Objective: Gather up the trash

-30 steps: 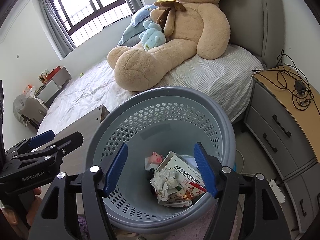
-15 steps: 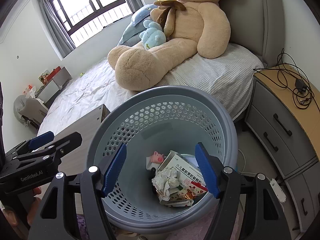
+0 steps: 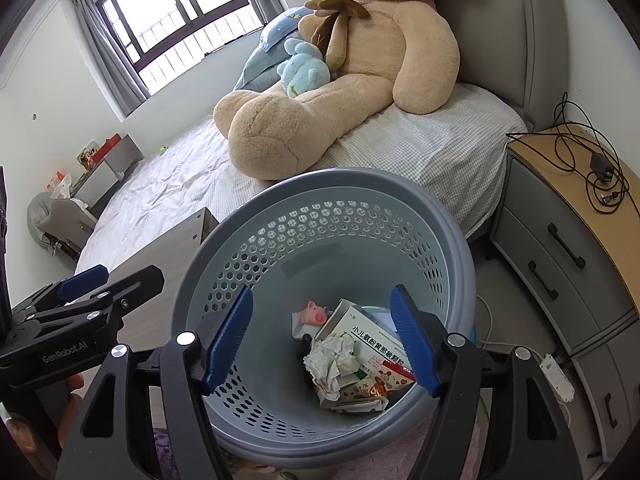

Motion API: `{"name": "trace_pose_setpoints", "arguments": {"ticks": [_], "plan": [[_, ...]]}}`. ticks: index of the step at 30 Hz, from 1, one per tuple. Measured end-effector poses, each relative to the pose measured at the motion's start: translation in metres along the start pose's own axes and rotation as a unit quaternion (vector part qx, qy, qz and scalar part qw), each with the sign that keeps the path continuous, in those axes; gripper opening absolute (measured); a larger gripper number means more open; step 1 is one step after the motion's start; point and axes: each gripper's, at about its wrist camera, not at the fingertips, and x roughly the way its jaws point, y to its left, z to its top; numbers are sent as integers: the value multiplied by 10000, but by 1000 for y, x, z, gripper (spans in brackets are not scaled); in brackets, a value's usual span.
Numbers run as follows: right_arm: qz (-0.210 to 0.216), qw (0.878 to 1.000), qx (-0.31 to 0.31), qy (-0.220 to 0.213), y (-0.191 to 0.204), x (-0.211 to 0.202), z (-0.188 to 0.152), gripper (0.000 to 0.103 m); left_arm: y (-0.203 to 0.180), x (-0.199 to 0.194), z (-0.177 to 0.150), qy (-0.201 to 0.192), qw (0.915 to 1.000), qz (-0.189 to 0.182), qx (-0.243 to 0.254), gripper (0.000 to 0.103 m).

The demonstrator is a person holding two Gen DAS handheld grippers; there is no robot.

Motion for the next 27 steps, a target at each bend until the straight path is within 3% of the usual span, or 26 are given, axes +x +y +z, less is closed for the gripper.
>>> {"name": "trace_pose_setpoints", "arguments": {"ticks": [27], "plan": [[6, 10000, 11, 6, -2, 1, 1, 68, 2, 0, 0, 5, 10000, 66, -63, 97]]}}
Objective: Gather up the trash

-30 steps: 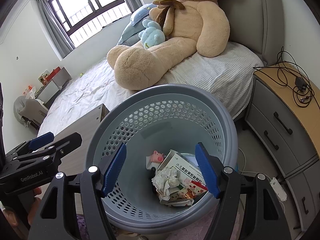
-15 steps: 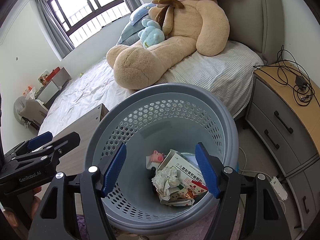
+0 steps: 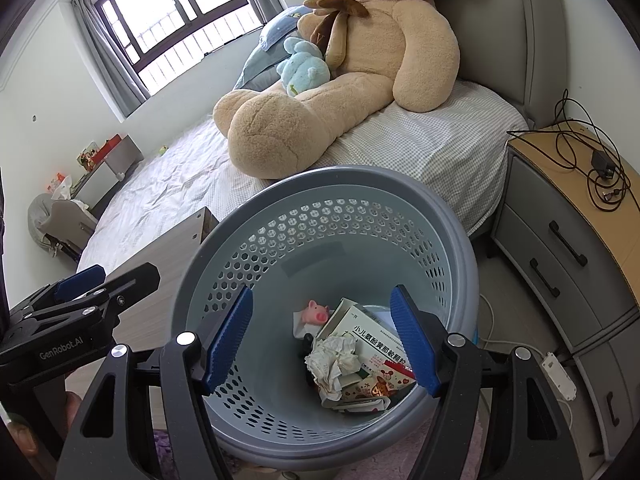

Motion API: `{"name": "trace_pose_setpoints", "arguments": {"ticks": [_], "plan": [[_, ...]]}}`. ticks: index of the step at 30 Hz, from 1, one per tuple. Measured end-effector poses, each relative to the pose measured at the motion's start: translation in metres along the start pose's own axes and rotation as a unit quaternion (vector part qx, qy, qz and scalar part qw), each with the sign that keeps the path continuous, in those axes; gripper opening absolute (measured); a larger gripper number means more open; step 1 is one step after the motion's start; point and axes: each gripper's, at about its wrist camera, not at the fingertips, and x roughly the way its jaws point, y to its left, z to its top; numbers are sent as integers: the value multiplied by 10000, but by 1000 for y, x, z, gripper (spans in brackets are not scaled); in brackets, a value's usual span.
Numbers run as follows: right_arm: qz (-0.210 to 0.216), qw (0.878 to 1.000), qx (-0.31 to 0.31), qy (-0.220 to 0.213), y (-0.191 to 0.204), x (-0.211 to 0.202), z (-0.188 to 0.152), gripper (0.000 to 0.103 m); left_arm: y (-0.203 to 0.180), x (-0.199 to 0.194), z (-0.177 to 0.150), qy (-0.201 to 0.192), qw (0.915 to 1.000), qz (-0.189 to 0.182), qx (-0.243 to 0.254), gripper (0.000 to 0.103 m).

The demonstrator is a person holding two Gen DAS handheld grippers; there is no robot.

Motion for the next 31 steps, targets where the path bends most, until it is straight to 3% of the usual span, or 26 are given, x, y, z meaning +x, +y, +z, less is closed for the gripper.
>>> {"name": "trace_pose_setpoints", "arguments": {"ticks": [31], "plan": [[31, 10000, 1, 2, 2, 1, -3, 68, -4, -4, 1, -52, 9999, 77, 110, 97]]}}
